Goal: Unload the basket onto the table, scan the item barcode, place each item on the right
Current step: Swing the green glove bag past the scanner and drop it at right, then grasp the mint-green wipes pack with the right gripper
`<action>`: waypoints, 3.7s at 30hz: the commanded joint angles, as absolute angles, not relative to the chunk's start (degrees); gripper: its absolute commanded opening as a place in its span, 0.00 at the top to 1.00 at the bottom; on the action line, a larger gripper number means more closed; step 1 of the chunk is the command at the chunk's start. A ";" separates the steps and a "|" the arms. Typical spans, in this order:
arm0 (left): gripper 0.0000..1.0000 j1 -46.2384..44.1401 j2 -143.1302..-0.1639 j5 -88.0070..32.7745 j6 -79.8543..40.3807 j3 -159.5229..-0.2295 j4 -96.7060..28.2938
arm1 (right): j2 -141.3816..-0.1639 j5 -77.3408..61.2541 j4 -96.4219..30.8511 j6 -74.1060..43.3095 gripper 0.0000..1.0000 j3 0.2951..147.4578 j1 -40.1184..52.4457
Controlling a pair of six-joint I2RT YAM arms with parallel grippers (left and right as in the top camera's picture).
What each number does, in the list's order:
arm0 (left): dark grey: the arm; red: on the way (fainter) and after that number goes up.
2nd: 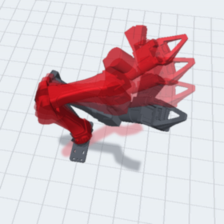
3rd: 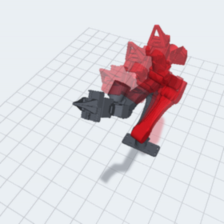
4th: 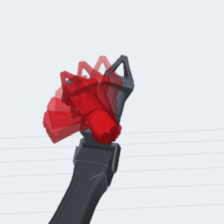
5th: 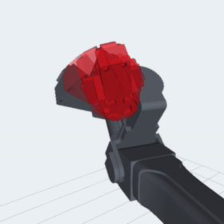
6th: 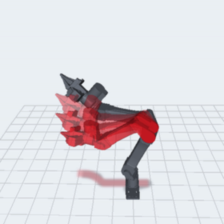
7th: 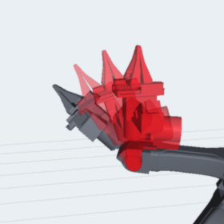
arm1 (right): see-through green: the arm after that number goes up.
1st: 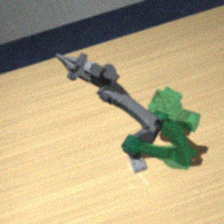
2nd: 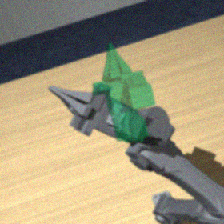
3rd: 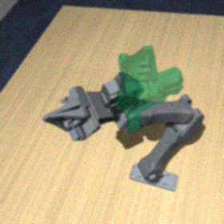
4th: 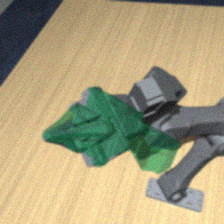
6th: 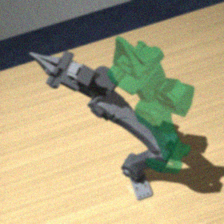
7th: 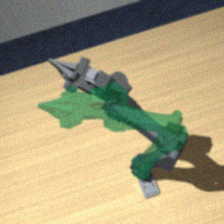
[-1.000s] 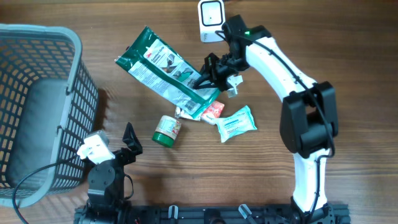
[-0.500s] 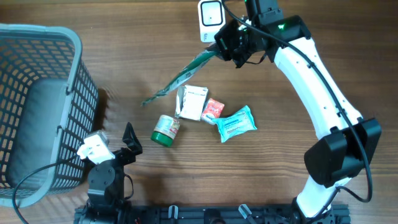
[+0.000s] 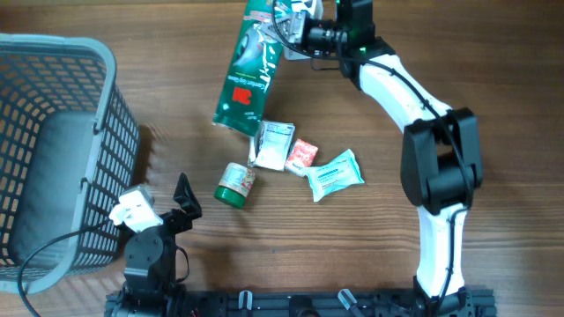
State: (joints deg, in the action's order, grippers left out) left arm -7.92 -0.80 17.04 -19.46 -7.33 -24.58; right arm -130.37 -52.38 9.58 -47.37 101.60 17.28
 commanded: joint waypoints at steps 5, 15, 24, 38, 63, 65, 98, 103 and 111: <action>0.00 -7.99 -0.38 17.37 -19.97 -7.20 -24.47 | -144.44 -60.05 27.83 -59.13 0.96 101.75 10.96; 0.00 -7.99 -0.38 17.37 -19.97 -7.20 -24.47 | -145.69 -65.04 30.33 -62.11 0.96 101.75 4.78; 0.00 -7.99 -0.38 17.37 -19.99 -7.20 -24.47 | -139.55 -74.22 29.26 -63.70 0.95 101.78 -1.91; 0.00 -7.99 -0.38 17.37 -19.97 -7.20 -24.47 | -113.67 11.55 -40.97 -34.46 0.95 101.69 -26.94; 0.00 -7.99 -0.38 17.37 -19.97 -7.20 -24.47 | -98.04 -22.52 -82.26 -57.34 0.00 99.48 -12.36; 0.00 -7.99 -0.38 17.37 -19.99 -7.20 -24.47 | -98.04 -17.91 -81.03 -57.36 0.12 95.90 -3.92; 0.00 -7.99 -0.38 17.37 -19.97 -7.20 -24.47 | -111.26 -16.14 -58.87 -63.33 0.96 78.91 22.11; 0.00 -7.99 -0.38 17.37 -19.97 -7.20 -24.47 | -98.48 -40.84 -58.04 -40.16 0.96 78.91 18.85; 0.00 -7.99 -0.38 17.37 -19.99 -7.20 -24.47 | -92.79 -82.02 -55.35 -2.59 0.95 78.85 18.55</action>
State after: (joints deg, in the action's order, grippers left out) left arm -7.92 -0.80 17.04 -19.49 -7.33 -24.56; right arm -93.51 -57.74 -56.53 -22.87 78.83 18.33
